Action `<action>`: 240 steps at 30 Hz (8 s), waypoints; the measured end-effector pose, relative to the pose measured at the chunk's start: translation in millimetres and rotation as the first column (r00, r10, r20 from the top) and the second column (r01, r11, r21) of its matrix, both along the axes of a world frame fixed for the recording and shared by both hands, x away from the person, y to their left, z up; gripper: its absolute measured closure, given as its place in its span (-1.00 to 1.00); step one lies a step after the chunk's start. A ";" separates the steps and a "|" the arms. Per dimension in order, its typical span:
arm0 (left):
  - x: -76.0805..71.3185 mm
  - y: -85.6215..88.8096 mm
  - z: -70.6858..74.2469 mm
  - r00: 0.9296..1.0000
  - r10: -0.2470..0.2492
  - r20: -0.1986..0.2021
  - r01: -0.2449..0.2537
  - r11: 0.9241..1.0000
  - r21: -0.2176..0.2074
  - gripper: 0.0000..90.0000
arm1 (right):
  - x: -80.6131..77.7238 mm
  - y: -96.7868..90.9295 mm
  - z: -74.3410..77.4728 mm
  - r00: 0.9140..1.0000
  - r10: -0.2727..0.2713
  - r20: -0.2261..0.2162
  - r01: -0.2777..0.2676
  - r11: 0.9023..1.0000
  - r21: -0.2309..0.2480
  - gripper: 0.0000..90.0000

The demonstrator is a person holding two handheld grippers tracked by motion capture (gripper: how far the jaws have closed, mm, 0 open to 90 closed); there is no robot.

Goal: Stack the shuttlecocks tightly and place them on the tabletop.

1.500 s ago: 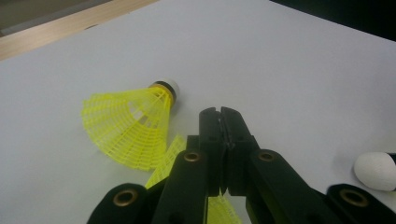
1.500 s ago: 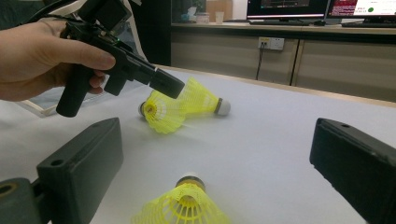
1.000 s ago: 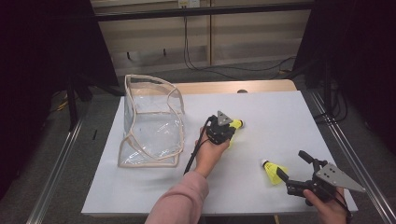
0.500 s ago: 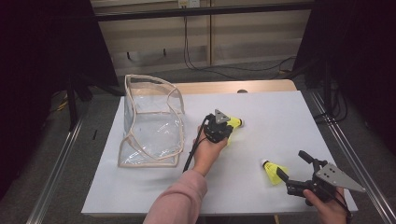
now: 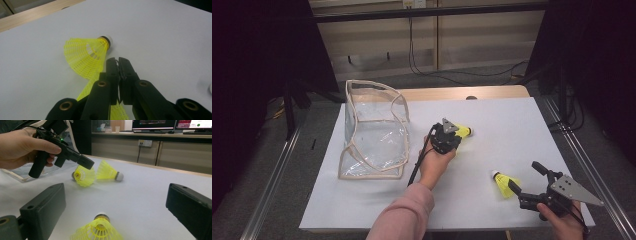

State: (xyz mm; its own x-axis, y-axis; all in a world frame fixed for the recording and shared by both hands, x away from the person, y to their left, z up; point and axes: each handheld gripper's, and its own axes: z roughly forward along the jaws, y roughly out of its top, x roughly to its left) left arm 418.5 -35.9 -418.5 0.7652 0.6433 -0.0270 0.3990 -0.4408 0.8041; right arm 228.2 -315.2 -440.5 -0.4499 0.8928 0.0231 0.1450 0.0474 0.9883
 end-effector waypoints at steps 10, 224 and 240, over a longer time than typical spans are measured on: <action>3.3 9.9 4.3 0.999 0.036 0.013 -0.036 0.999 0.003 0.94 | 0.1 0.0 0.0 1.000 0.000 0.002 0.000 1.000 -0.004 -0.94; -102.8 114.7 -19.2 0.991 -0.126 -0.055 0.122 0.990 -0.071 -0.73 | -0.4 1.1 -0.1 1.000 -0.001 0.000 0.001 1.000 -0.016 -0.94; -104.9 132.0 -16.6 0.991 -0.132 -0.039 0.128 0.988 -0.084 -0.77 | -0.2 1.4 -0.2 1.000 0.001 0.001 -0.001 1.000 -0.015 -0.94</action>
State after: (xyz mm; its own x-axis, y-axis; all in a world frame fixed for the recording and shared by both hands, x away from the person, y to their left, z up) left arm 313.6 96.1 -435.1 0.8389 0.5328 -0.1113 0.3790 -0.4250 0.8220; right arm 228.1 -313.8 -440.6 -0.4510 0.8925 0.0090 0.1438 0.0627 0.9876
